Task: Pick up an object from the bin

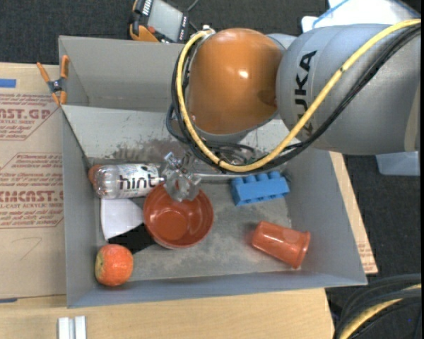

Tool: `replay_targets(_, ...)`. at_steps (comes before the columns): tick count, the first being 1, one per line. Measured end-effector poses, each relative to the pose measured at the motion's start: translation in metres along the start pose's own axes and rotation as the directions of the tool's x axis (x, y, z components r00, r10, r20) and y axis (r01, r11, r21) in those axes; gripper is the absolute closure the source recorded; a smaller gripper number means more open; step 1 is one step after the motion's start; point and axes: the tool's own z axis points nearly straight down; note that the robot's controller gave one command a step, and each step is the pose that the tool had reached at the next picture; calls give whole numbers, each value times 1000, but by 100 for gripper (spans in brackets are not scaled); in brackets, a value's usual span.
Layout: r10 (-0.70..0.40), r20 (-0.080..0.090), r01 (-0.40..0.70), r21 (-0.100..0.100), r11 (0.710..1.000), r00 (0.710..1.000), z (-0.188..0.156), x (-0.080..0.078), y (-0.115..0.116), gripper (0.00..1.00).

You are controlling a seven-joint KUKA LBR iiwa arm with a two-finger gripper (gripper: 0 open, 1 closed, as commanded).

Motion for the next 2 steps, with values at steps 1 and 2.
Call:
replay_targets(1,25,-5,-25,-6,1000,1000,100,5,-3,0)
replay_targets(2,32,-14,-32,-11,999,999,129,8,-3,0)
